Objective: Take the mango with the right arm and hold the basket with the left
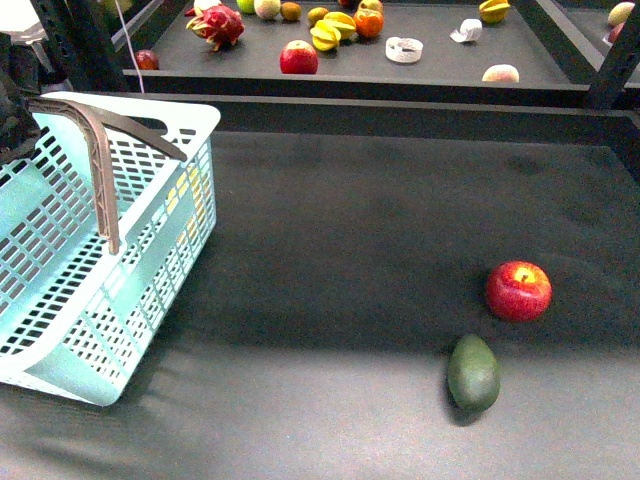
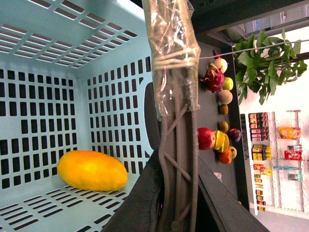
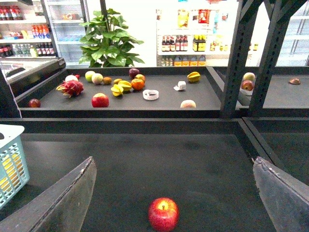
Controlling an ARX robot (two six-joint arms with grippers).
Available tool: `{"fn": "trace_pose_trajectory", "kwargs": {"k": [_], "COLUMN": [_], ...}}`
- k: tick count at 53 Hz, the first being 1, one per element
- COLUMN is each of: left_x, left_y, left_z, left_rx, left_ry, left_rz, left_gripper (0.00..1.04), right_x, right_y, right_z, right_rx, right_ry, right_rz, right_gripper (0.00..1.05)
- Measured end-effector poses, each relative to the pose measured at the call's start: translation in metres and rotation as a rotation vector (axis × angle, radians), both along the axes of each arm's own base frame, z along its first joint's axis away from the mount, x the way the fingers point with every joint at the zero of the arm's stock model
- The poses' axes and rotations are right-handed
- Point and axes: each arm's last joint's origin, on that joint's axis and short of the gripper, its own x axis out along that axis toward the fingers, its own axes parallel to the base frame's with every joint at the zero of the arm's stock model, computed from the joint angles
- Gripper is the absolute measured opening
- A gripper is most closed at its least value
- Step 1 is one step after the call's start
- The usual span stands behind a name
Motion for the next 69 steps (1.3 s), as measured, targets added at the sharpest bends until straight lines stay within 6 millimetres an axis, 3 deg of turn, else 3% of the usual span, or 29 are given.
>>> {"fn": "trace_pose_trajectory", "kwargs": {"k": [4, 13, 18, 28, 39, 44, 53, 62, 69], "left_x": [0.000, -0.005, -0.017, -0.047, -0.092, -0.125, -0.181, -0.214, -0.228], "left_y": [-0.001, -0.001, 0.000, 0.002, 0.022, 0.036, 0.038, 0.046, 0.051], "left_z": [-0.001, -0.001, 0.011, 0.032, 0.042, 0.055, 0.061, 0.068, 0.075], "left_rx": [-0.007, -0.042, -0.044, 0.004, 0.114, 0.206, 0.335, 0.357, 0.387], "left_ry": [0.005, 0.020, 0.001, -0.037, -0.026, -0.035, 0.033, 0.020, 0.003], "left_rz": [0.002, 0.026, 0.018, -0.040, -0.068, -0.069, -0.119, -0.136, -0.125], "left_gripper": [0.13, 0.44, 0.69, 1.01, 0.99, 0.99, 0.99, 0.99, 0.99], "right_x": [0.000, 0.000, 0.000, 0.000, 0.000, 0.000, 0.000, 0.000, 0.000], "right_y": [0.000, 0.000, 0.000, 0.000, 0.000, 0.000, 0.000, 0.000, 0.000], "right_z": [0.000, 0.000, 0.000, 0.000, 0.000, 0.000, 0.000, 0.000, 0.000], "right_rx": [0.000, 0.000, 0.000, 0.000, 0.000, 0.000, 0.000, 0.000, 0.000], "right_ry": [0.000, 0.000, 0.000, 0.000, 0.000, 0.000, 0.000, 0.000, 0.000], "right_rz": [0.000, 0.000, 0.000, 0.000, 0.000, 0.000, 0.000, 0.000, 0.000], "right_gripper": [0.97, 0.97, 0.97, 0.97, 0.97, 0.97, 0.97, 0.97, 0.97]}}
